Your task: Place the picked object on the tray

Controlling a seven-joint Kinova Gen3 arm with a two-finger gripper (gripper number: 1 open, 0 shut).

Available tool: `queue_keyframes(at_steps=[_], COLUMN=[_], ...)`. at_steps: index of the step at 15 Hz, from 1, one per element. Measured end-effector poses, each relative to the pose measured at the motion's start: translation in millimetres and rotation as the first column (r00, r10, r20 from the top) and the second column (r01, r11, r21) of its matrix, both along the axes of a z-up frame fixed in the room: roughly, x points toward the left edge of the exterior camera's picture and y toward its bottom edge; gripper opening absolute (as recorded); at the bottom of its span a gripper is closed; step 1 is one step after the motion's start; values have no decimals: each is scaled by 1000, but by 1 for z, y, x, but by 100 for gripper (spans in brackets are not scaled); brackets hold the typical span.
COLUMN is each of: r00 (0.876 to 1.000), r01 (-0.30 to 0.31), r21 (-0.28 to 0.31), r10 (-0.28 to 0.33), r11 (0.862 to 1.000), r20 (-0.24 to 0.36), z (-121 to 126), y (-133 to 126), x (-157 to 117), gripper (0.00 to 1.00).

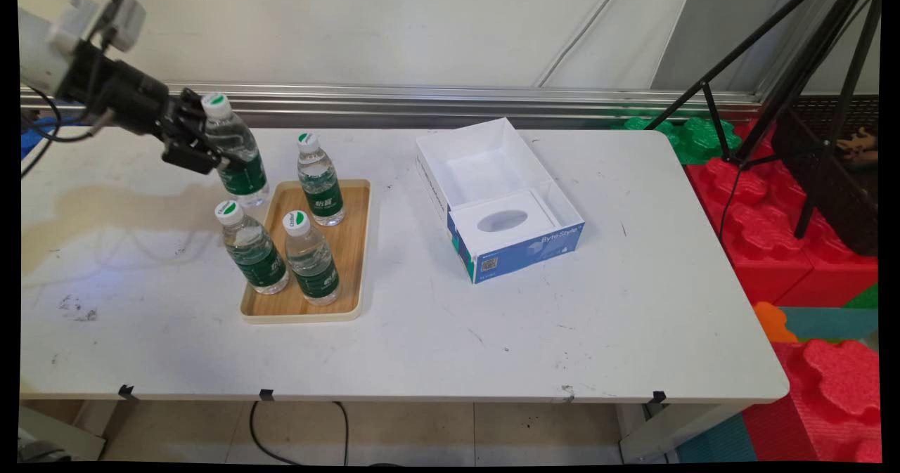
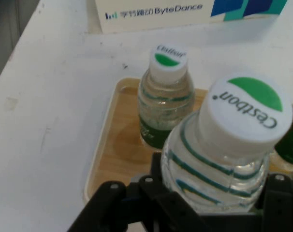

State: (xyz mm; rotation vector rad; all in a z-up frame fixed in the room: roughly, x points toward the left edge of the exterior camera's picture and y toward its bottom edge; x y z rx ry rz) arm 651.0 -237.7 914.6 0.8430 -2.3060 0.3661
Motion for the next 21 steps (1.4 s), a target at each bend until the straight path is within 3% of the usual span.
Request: queue_keyframes(at_steps=[8,20,21], r00=[1000,999,999], r01=[1,-9,-10], r21=[-8,-22,-22], r10=[-1,8,9], r11=[1000,1000,1000], r20=[-16,-39,-42], z=[-61,-106,-108], y=[-24,-44,-44], x=[2,1,2], gripper=[0,0,100])
